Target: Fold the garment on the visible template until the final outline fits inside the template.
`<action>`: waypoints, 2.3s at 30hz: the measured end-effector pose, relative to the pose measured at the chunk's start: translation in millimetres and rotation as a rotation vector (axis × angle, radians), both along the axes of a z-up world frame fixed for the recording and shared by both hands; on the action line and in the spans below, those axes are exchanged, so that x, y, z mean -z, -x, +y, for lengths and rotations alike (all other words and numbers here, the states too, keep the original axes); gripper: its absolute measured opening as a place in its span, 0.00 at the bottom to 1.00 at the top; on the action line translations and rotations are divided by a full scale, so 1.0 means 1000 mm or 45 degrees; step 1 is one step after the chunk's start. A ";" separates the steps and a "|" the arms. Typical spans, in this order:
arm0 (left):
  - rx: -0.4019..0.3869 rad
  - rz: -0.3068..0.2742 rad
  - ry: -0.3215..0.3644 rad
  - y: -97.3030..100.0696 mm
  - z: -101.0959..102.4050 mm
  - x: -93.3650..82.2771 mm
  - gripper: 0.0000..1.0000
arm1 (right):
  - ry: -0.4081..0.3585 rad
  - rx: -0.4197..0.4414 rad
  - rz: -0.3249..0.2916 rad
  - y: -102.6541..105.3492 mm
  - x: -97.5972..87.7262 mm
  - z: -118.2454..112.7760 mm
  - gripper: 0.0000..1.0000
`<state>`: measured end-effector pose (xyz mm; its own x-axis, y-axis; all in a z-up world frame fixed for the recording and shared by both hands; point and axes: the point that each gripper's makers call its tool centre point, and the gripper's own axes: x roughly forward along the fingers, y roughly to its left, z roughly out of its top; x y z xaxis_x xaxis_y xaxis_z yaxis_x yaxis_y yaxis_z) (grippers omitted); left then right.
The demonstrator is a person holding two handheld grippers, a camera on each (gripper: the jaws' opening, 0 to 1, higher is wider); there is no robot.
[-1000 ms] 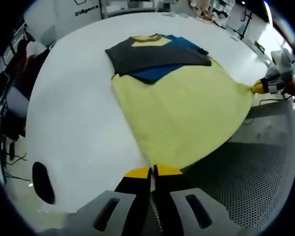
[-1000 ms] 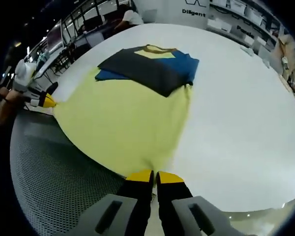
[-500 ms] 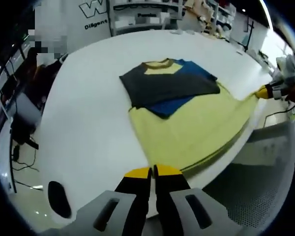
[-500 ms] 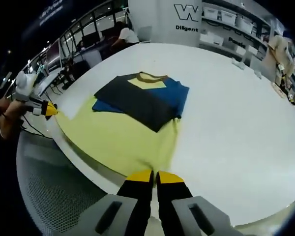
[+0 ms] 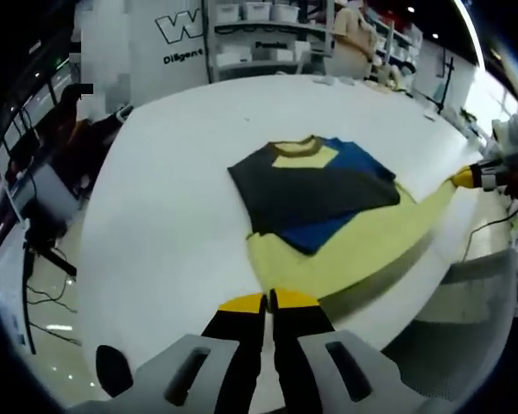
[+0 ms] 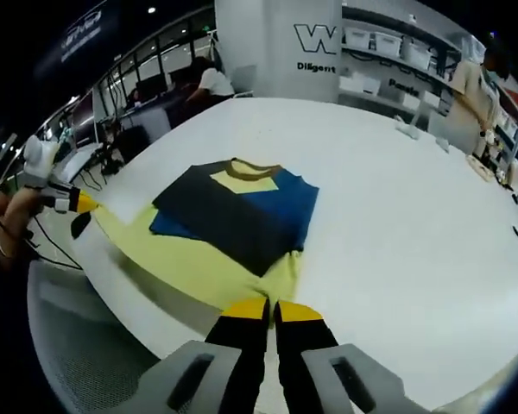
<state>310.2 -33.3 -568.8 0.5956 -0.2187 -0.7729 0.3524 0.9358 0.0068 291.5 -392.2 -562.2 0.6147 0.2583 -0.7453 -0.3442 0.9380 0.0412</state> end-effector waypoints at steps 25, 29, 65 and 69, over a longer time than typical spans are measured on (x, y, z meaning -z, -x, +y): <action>-0.038 -0.168 0.018 -0.082 0.000 -0.034 0.03 | -0.108 0.100 -0.193 -0.085 -0.041 0.003 0.00; -0.060 -0.173 0.101 -0.100 -0.004 -0.036 0.03 | -0.151 0.136 -0.198 -0.099 -0.042 0.002 0.00; -0.214 -0.143 0.149 -0.220 -0.002 0.022 0.02 | -0.169 0.311 -0.136 -0.217 0.017 -0.006 0.00; -0.235 -0.136 0.145 -0.227 0.000 0.035 0.02 | -0.160 0.309 -0.123 -0.228 0.033 -0.005 0.00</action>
